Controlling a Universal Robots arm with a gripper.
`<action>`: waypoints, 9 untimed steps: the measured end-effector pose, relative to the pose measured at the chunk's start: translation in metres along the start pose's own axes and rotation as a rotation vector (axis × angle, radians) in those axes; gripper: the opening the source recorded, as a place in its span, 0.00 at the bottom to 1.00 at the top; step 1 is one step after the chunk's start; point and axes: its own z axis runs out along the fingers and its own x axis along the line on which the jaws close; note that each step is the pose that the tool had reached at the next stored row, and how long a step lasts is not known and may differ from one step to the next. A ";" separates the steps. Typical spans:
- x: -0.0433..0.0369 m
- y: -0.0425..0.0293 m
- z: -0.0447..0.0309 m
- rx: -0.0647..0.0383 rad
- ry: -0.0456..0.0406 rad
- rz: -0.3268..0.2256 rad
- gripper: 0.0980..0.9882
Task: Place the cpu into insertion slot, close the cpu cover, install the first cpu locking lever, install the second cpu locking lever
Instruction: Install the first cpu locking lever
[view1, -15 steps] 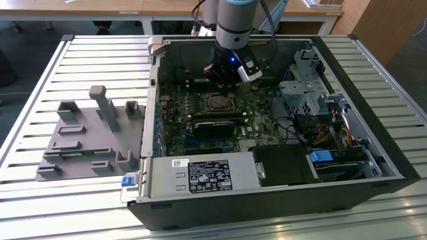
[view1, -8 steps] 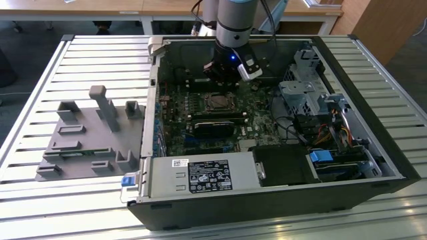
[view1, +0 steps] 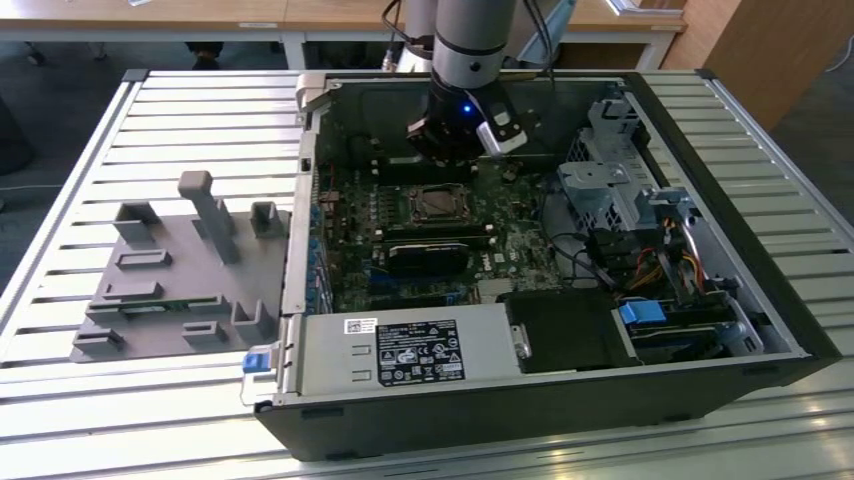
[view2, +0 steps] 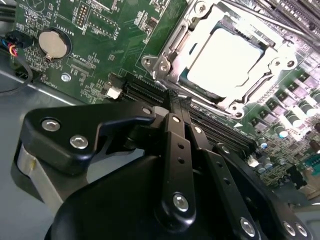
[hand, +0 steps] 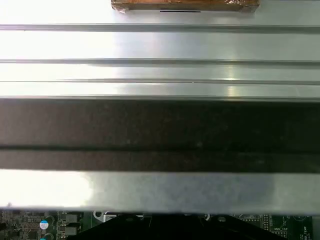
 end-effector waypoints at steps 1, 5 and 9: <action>0.0000 -0.0007 -0.0001 0.000 0.0000 0.000 0.02; 0.0000 -0.0028 -0.0003 0.000 0.0000 0.000 0.02; -0.0004 -0.0042 -0.0005 0.000 0.0000 0.000 0.02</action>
